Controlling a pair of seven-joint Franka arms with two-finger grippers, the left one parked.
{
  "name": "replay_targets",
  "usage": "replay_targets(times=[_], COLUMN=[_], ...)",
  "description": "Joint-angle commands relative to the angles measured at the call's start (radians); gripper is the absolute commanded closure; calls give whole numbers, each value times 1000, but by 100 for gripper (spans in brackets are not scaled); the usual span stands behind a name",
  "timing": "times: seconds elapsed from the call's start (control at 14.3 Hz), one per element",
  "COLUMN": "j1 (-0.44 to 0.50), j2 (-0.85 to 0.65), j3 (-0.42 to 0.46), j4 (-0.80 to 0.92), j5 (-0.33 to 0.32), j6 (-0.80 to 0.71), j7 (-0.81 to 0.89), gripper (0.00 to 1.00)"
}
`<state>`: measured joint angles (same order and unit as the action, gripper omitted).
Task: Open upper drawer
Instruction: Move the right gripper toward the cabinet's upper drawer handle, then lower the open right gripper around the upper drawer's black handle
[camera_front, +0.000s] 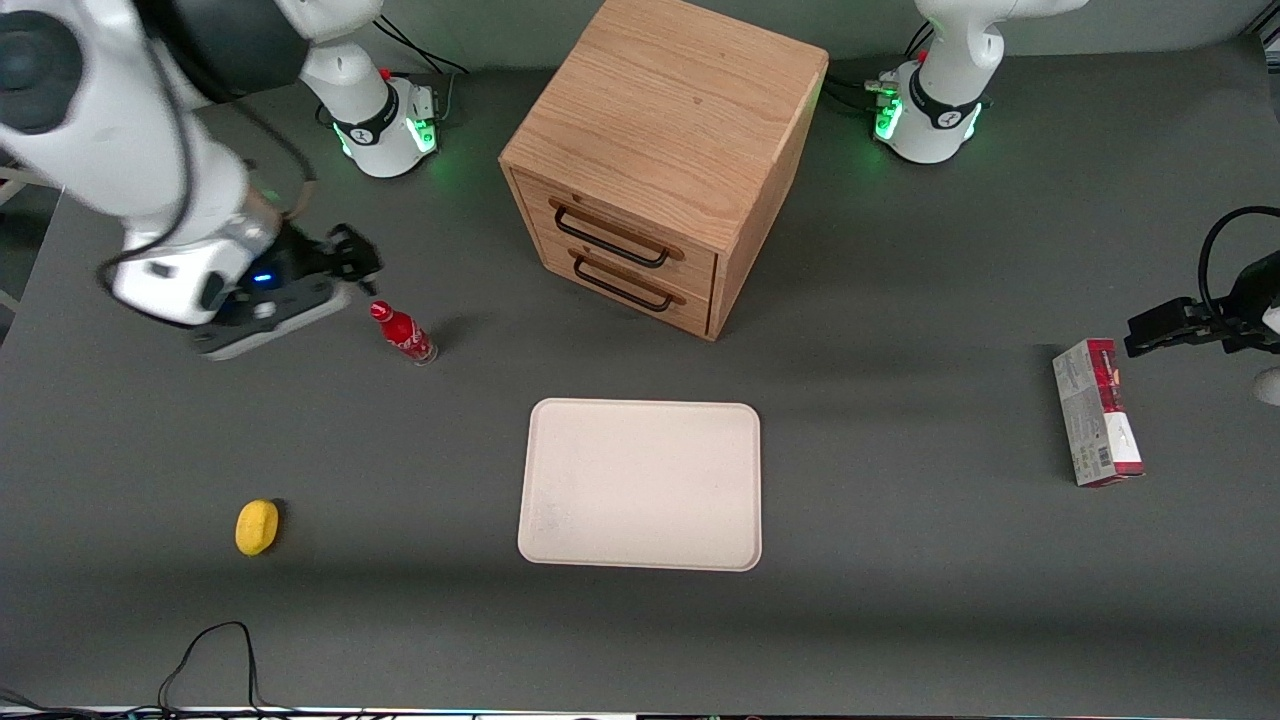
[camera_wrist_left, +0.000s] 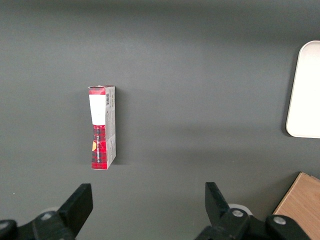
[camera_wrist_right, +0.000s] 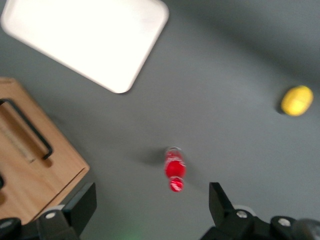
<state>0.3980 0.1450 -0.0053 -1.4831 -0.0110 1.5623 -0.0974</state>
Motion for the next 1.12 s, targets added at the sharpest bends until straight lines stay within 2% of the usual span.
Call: replay_targets(times=[0.0,0.28,0.63,1.05], j1=[103,218,320,378], j2=[73,136,174,199], j3=[-10,-10,-10,-2], j4=[78,121,123,109], j5=[16,16,16,37], j6=[-14,-4,64,114], j7=[-4,-128,-131,-139], gripper=[0,0,0,0])
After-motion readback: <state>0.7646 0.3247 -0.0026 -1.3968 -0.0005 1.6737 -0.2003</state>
